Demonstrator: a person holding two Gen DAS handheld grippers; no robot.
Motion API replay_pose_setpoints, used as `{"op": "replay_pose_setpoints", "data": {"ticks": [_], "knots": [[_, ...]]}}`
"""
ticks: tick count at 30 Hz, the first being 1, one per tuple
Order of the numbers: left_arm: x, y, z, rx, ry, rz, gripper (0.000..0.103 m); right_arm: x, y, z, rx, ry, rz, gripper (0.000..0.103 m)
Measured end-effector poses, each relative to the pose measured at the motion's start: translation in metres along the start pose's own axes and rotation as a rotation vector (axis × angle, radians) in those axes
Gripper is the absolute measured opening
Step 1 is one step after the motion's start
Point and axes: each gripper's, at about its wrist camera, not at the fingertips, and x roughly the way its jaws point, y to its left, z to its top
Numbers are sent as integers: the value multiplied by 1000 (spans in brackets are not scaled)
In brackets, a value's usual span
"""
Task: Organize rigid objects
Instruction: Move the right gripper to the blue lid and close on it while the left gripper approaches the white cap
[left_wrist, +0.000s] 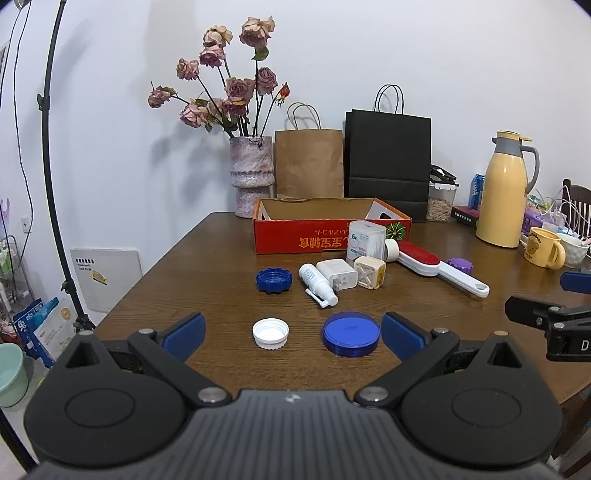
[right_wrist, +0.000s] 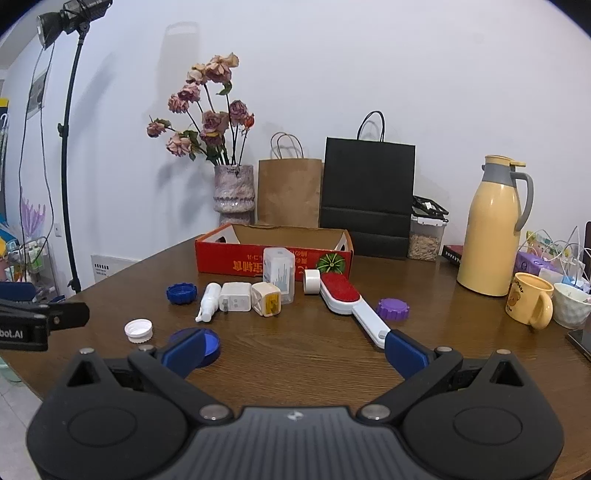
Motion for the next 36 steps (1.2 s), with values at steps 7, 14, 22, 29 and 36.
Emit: {"op": "replay_pose_setpoints", "data": {"ticks": [7, 14, 22, 29, 36], "knots": [[21, 6, 1, 0, 19, -1, 103, 18, 3, 1, -9, 11, 8, 103], [41, 16, 2, -15, 37, 1, 103, 41, 11, 3, -23, 38, 16, 103], [68, 30, 2, -27, 73, 11, 103, 75, 21, 1, -34, 87, 43, 103], [88, 43, 0, -35, 110, 28, 103, 106, 35, 4, -47, 125, 71, 103], [106, 55, -3, -40, 147, 43, 103, 132, 50, 2, -64, 176, 104, 103]]}}
